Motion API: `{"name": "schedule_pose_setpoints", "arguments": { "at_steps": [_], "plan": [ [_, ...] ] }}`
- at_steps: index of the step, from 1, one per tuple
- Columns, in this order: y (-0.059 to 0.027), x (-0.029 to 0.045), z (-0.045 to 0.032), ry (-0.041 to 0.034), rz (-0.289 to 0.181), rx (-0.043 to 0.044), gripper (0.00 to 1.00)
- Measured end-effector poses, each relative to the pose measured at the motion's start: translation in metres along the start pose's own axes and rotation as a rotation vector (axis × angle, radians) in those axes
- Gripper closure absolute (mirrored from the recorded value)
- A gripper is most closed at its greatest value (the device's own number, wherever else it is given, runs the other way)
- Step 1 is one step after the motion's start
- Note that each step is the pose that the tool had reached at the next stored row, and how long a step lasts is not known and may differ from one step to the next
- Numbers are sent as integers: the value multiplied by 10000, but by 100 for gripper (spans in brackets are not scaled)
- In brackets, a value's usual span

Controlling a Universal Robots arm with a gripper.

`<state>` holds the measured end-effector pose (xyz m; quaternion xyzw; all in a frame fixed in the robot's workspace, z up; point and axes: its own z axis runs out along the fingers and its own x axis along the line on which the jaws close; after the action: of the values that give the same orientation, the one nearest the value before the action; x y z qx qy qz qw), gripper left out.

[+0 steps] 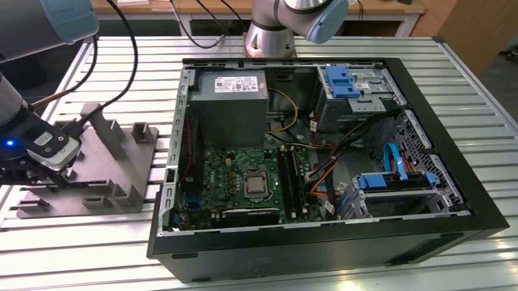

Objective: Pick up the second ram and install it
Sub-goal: 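Pick up the second ram and move it above second insertion slot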

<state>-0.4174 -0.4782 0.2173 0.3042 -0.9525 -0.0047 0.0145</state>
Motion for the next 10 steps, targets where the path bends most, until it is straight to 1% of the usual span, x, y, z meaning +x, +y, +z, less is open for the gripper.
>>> {"name": "schedule_pose_setpoints", "arguments": {
  "at_steps": [10],
  "plan": [
    [0,0,0,17,-950,24,90]
  ]
}}
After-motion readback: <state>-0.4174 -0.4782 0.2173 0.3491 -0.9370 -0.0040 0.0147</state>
